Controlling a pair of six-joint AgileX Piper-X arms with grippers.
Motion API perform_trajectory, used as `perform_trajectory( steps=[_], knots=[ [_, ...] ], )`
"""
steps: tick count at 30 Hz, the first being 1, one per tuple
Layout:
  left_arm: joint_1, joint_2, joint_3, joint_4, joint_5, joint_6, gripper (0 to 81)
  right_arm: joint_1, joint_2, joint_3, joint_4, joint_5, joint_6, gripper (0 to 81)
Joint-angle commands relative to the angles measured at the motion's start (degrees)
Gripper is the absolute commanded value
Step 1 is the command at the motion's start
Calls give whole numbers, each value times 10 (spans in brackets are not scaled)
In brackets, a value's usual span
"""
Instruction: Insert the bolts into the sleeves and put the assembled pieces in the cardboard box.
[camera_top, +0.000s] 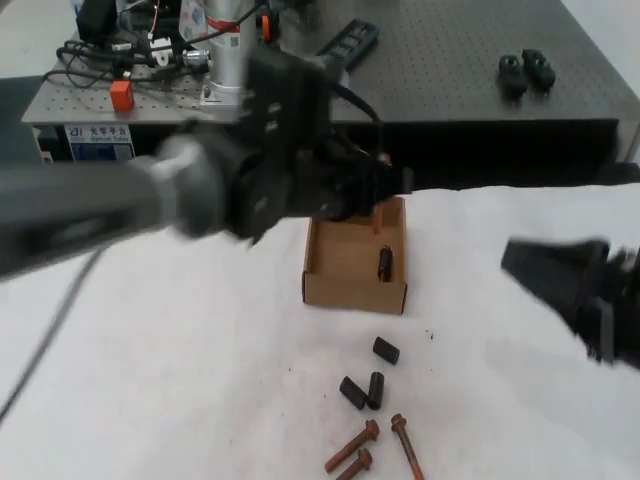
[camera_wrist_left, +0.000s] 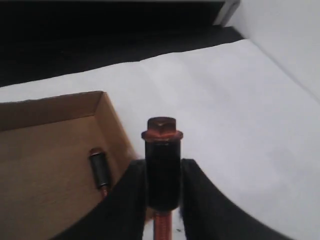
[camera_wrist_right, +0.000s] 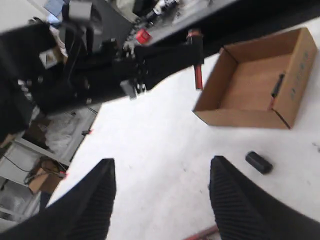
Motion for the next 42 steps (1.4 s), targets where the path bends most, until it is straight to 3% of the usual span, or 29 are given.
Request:
perform_trajectory(
  steps=[1, 9, 19, 22, 28, 35, 38, 42],
  knots=[
    [0, 39, -70, 41, -21, 18, 7, -3, -10, -4, 99, 17, -44, 417],
    [0, 214, -300, 207, -29, 26, 7, -1, -10, -4, 190, 48, -102, 417],
    [0, 260, -337, 263, -32, 23, 0, -1, -8, -4, 213, 54, -133, 417],
    [0, 255, -337, 263, -32, 23, 76, 5, 1, -9, 244, 72, -165, 417],
    [1, 241, -337, 263, -32, 23, 361, 67, 72, -75, 323, 163, -266, 417],
    [20, 189, -337, 324, -32, 50, 355, 168, 255, -176, 347, 218, -303, 360],
    [36, 157, -336, 370, -33, 71, 355, 213, 332, -214, 358, 267, -316, 360],
    [55, 116, -322, 409, -33, 96, 355, 254, 424, -252, 358, 279, -316, 360]
  ],
)
